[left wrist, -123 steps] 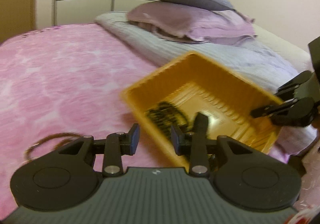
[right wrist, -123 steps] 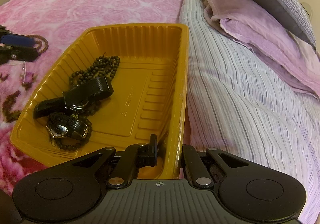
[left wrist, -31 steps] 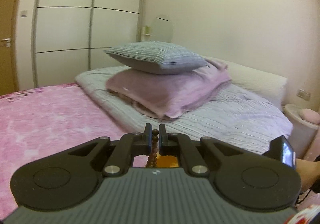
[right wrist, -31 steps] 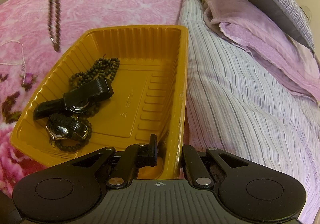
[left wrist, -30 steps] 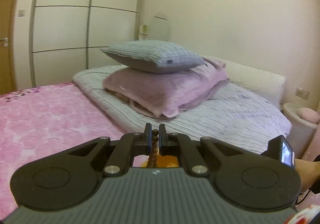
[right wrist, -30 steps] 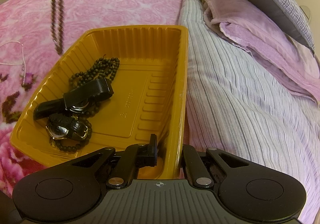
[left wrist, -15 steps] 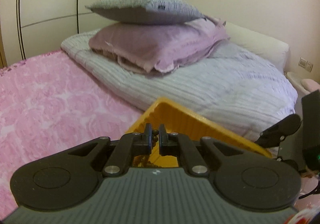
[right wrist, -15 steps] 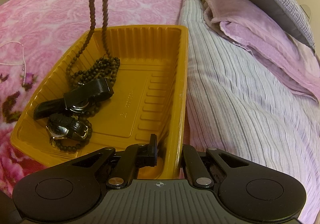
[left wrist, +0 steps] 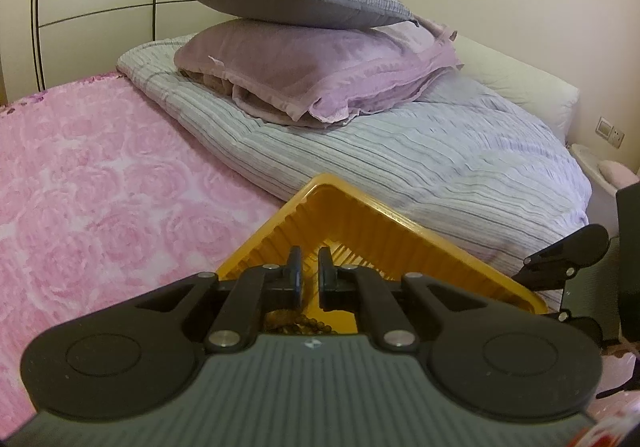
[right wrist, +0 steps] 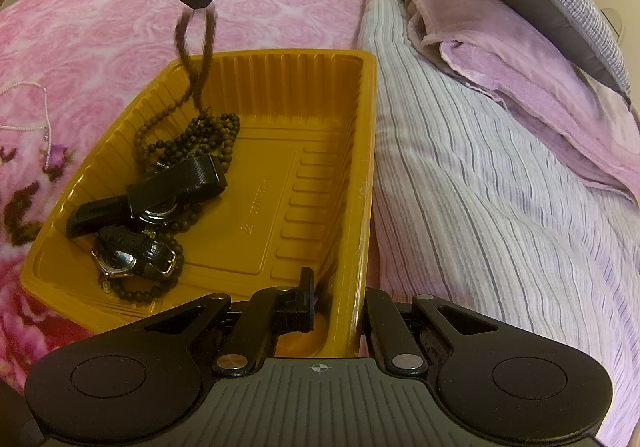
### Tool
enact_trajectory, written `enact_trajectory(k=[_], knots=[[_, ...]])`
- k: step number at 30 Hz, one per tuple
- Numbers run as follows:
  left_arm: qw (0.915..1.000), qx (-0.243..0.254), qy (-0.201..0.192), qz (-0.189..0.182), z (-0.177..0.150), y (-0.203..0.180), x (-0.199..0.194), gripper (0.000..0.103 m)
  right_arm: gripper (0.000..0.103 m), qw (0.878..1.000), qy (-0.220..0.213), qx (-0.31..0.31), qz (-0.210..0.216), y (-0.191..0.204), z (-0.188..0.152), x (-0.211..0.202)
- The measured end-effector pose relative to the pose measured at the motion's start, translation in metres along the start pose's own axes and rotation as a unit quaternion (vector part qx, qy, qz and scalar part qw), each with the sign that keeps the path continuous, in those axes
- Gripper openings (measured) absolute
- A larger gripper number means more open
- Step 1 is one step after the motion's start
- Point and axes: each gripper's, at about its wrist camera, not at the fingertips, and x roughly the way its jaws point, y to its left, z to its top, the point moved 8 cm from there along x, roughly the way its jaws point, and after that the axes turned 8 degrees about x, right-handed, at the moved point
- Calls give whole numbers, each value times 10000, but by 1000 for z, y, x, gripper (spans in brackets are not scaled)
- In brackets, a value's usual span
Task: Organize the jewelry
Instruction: 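Lift the brown bead strand into the tray and open the left gripper, then move the left gripper to the pearl necklace and grasp it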
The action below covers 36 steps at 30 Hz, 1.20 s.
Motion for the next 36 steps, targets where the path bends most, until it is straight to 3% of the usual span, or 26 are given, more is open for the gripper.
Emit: enact_trajectory(k=[3,12,22,26,31,36], knots=[[9999,-136,14,-89,0,5,-1,13,6,10000,-8,-4,-4,0,0,0],[9984,-366,-179,388,-14,50,-47,21,6,10000,-27,-25,-9,0,0,-2],[9860,-917,2,1392,-84,133,-112,25,6,10000,-41,-65,-25,2,1,-3],[9828,-1029,116,1529,-117,141,-128,25,6,10000,-41,-60,-38,2,0,-4],[9882,-675,493,1287,-159,125,-124,26,6,10000,-33,-60,-38,2,0,-4],[9890,58,990,1097,-195,103,-109,26,6,10000,-31,-68,-46,2,0,-4]])
